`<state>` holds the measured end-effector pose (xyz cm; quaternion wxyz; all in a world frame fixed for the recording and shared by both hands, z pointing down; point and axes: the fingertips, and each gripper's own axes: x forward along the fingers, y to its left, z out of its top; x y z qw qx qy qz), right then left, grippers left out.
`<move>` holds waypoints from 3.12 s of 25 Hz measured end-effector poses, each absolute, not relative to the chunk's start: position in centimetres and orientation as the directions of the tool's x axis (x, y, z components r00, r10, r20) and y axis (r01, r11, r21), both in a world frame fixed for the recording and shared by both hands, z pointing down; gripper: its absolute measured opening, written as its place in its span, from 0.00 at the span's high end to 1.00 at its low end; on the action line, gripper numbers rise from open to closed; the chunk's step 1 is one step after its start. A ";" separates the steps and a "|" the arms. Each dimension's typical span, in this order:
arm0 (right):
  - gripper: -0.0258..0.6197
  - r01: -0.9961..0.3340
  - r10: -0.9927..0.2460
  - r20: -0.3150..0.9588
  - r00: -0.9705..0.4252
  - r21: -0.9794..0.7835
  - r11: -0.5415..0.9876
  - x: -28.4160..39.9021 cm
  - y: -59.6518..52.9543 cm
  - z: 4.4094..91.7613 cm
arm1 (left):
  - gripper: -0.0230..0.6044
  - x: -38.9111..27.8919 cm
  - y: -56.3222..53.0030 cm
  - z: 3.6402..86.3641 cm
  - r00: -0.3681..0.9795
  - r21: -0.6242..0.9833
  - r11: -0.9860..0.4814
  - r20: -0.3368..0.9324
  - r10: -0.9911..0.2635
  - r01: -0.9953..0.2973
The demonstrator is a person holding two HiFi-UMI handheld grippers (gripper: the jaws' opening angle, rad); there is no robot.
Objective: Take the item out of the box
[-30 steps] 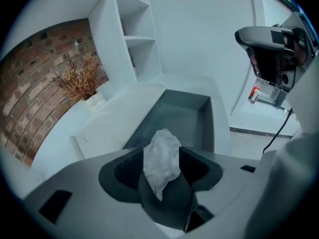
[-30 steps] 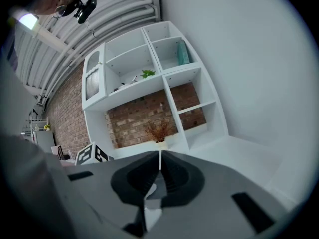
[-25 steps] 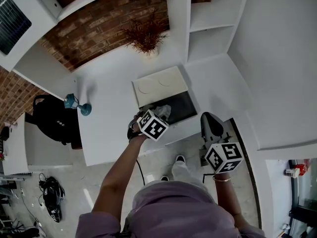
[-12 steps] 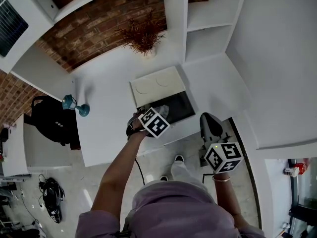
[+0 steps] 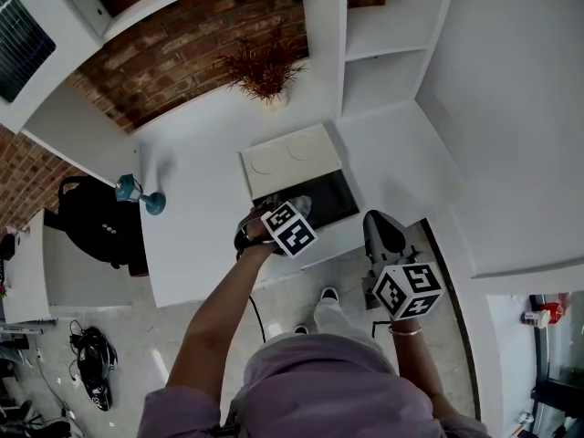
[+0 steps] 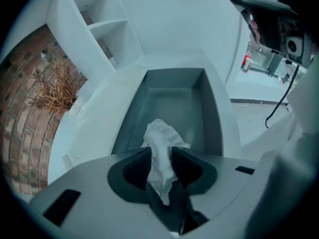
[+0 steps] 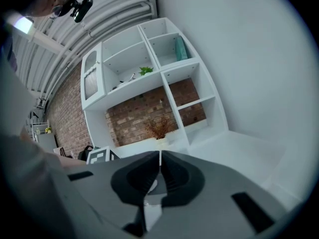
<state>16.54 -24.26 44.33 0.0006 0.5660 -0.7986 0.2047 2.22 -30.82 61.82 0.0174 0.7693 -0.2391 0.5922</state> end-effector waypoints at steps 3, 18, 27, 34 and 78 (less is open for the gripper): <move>0.96 -0.901 -0.899 0.235 -0.368 -0.329 0.283 16.2 -24.2 44.4 | 0.78 2.4 -30.7 61.9 0.182 -0.261 -0.892 0.921 -0.345 -0.370; 0.96 -0.898 -0.890 0.250 -0.381 -0.328 0.293 15.8 -24.0 44.7 | 0.85 3.3 -30.5 59.9 0.259 -0.310 -0.864 0.865 -0.430 -0.397; 0.96 -0.895 -0.887 0.246 -0.391 -0.324 0.305 15.1 -24.0 44.5 | 0.85 3.1 -31.0 56.0 0.321 -0.332 -0.803 0.789 -0.524 -0.495; 0.96 -0.891 -0.880 0.244 -0.408 -0.315 0.326 13.9 -24.0 44.1 | 0.85 2.1 -30.4 53.8 0.385 -0.256 -0.744 0.726 -0.569 -0.617; 0.96 -0.858 -0.838 0.222 -0.499 -0.263 0.441 8.9 -23.8 42.3 | 0.85 -7.5 -26.7 44.6 0.394 0.071 -0.391 0.286 -0.873 -0.918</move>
